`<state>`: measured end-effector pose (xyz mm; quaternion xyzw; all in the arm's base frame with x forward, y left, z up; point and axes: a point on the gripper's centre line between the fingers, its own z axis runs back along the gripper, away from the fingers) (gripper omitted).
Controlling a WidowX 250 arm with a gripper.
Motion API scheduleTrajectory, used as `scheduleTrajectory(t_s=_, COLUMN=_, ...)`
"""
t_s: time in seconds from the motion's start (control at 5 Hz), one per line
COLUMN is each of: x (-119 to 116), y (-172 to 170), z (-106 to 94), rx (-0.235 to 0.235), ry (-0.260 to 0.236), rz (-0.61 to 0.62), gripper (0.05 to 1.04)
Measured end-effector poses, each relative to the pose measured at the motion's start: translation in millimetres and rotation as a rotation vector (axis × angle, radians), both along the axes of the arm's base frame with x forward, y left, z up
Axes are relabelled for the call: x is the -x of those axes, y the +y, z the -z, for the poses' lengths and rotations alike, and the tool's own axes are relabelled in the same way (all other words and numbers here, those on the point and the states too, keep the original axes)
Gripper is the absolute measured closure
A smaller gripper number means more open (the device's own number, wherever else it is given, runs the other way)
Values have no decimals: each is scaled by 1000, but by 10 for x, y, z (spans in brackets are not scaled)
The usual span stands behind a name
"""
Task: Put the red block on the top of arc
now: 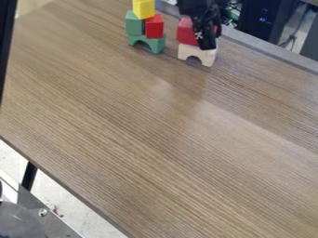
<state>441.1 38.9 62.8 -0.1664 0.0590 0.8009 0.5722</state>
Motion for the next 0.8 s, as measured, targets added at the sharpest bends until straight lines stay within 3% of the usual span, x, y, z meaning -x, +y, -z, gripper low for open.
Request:
scheduleTrajectory(t_s=0.4, x=-16, y=-14, z=44, rx=8, ry=0, rz=-3, gripper=495)
scheduleTrajectory(t_s=0.6, x=-18, y=-10, z=45, rx=5, ry=1, rz=-2, gripper=446)
scheduleTrajectory(t_s=0.8, x=-16, y=-8, z=49, rx=3, ry=1, rz=-2, gripper=151)
